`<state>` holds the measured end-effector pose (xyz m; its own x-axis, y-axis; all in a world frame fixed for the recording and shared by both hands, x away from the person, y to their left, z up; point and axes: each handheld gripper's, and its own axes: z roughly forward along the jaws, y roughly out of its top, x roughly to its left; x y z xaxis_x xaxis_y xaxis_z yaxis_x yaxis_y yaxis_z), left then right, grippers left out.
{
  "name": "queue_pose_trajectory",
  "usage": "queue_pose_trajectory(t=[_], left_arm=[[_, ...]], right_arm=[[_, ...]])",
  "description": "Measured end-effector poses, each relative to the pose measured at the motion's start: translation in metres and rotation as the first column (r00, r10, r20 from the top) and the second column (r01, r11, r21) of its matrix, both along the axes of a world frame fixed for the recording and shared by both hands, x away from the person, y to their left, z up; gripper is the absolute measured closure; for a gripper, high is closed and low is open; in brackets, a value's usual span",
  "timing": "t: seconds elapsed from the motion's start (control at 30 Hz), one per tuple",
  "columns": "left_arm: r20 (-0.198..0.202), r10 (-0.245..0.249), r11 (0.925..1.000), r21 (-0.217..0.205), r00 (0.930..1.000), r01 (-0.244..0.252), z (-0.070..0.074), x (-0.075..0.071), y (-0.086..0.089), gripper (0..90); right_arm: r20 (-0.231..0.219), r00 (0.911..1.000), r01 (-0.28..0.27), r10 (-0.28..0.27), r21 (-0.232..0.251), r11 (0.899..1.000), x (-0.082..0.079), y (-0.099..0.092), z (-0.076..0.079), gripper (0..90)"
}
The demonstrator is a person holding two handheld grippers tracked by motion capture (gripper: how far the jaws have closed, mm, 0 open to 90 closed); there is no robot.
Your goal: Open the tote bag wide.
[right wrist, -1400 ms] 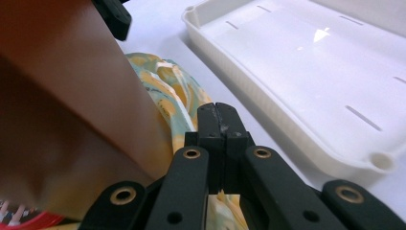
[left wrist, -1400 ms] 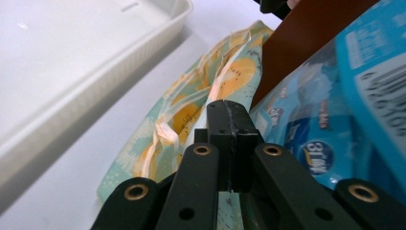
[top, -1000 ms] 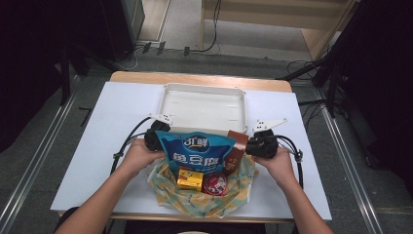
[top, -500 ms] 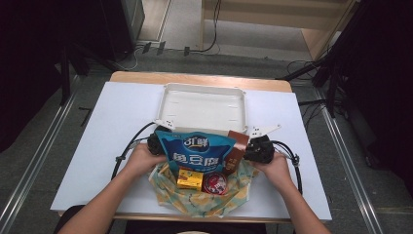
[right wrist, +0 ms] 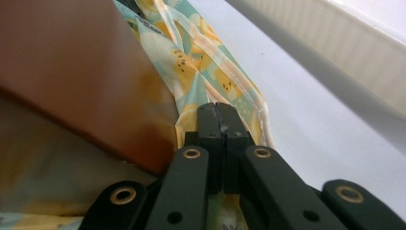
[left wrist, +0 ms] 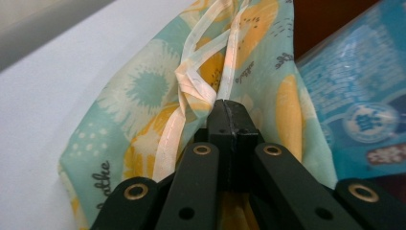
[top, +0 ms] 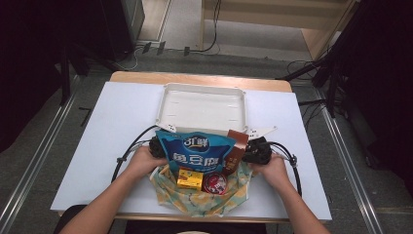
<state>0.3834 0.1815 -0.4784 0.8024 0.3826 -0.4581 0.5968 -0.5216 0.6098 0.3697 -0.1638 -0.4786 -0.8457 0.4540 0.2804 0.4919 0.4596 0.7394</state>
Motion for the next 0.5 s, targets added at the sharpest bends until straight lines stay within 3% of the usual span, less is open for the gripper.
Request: queue_pose_trajectory(t=[0.23,0.33,0.4,0.5], left_arm=[[0.023,-0.002,1.0,0.007,0.9997,0.002,0.001,-0.001,0.0,90.0],[0.026,-0.002,1.0,0.001,0.9997,0.002,0.005,-0.001,0.001,89.6],[0.049,0.001,1.0,-0.001,0.9988,-0.001,0.01,-0.002,0.003,88.4],[0.056,0.031,0.9995,-0.005,0.9979,-0.03,0.017,-0.001,0.008,85.1]], right_arm=[[-0.019,0.9998,-0.008,0.007,-0.011,1.0,0.003,0.001,-0.004,90.0],[-0.005,1.0,-0.005,0.005,-0.005,1.0,0.002,0.0,0.0,90.0],[0.009,1.0,0.003,-0.003,0.001,1.0,0.001,-0.003,0.005,89.2],[0.024,0.9996,0.018,-0.018,0.019,1.0,0.0,-0.008,0.012,85.8]])
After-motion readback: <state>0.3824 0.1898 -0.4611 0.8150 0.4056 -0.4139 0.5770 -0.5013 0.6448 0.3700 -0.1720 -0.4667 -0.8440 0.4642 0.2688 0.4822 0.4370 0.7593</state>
